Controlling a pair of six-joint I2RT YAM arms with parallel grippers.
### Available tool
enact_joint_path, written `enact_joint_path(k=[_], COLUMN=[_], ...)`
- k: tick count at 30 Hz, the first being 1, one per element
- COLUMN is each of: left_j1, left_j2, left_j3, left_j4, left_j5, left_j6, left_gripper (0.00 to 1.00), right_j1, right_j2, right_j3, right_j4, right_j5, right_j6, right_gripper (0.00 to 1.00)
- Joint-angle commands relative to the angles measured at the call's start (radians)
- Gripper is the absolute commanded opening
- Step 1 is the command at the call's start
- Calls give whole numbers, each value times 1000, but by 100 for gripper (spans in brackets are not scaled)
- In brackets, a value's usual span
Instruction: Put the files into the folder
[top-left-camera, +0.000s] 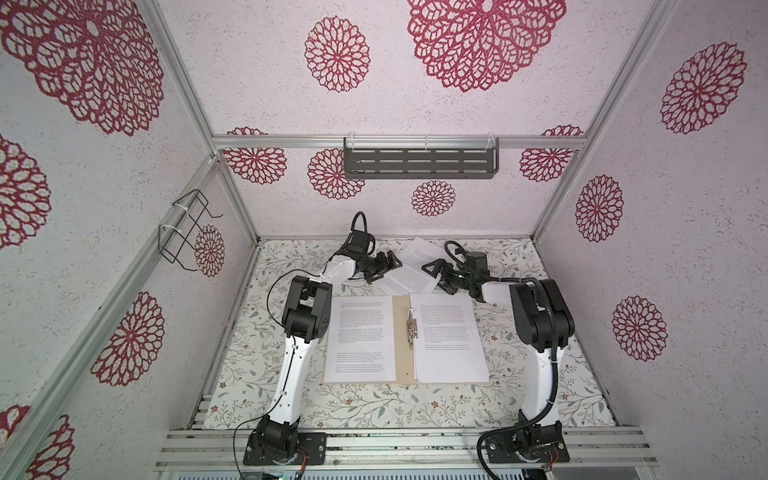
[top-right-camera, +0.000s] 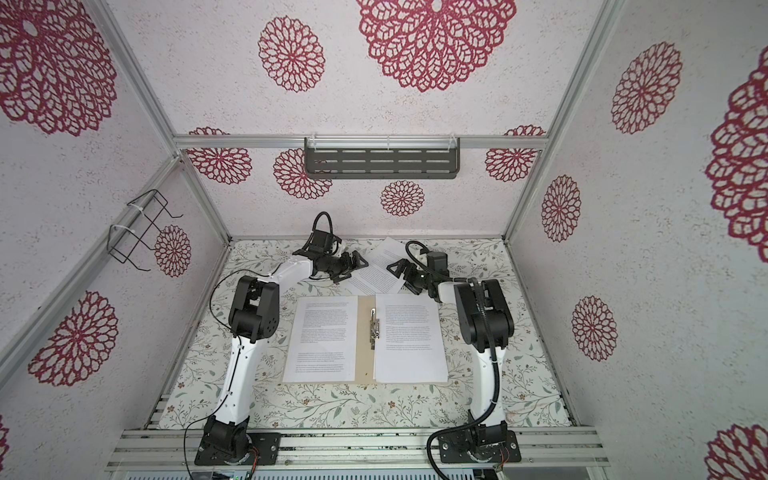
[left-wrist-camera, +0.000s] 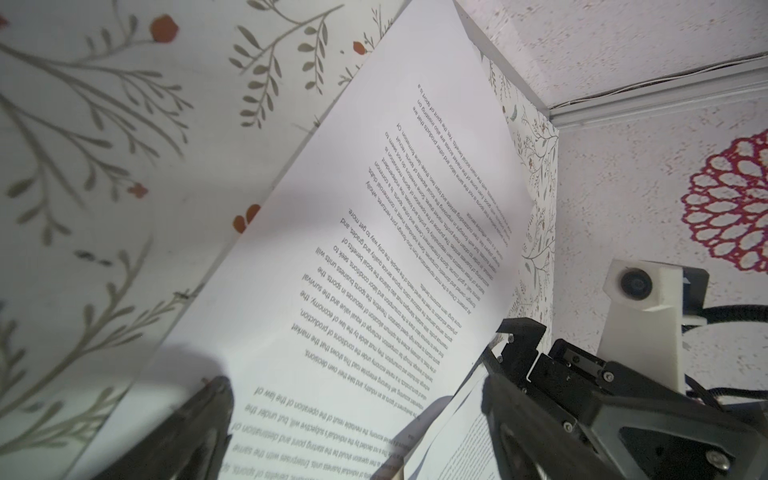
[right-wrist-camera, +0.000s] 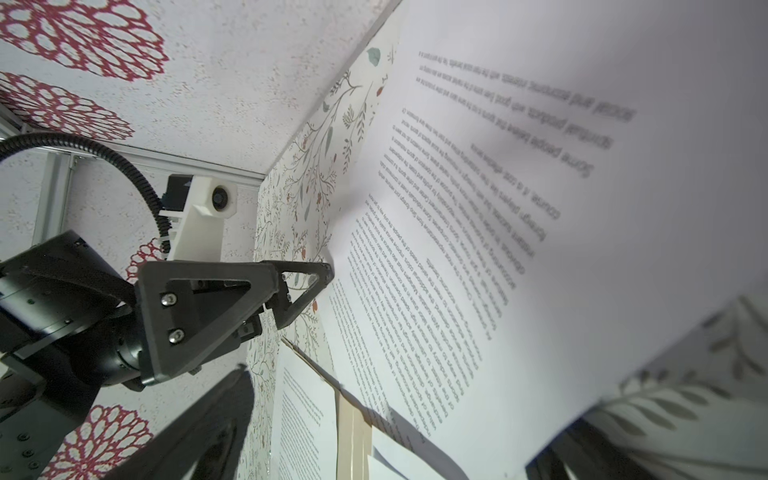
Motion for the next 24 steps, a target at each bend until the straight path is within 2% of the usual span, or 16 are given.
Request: enact_joint_path(k=[1,7,10,14,18,21,23,24], left_j1=[7,9,11,11,15,19,26,31], left_j2=[79,81,83,80,79,71,60,54], left_j3=[-38,-38,-39,-39,-38,-31,-24,-16], left_j4=[-82,-78,-76,-75,-74,-73,-73,-73], left_j5=[-38,-34,-32,-29,-19,-3,10,20], left_j6=[-8,-12,-11,-13,-13,-10,-6,-4], left_gripper=[97,97,97,97,97,97,98,97], right_j1=[-1,1,2,4,4,4,4,3], right_j2=[-6,19,22,33,48,57,66,74], right_j3=[50,39,14,5,7,8,17,28], right_j4=[35,61,120,148,170,179,176,169], right_j5=[13,55,71,86,92,100,102,103], right_j6=[-56,-48,-17,9,22,15,-6,-20], right_gripper=[98,92,78,65,39,24,18,10])
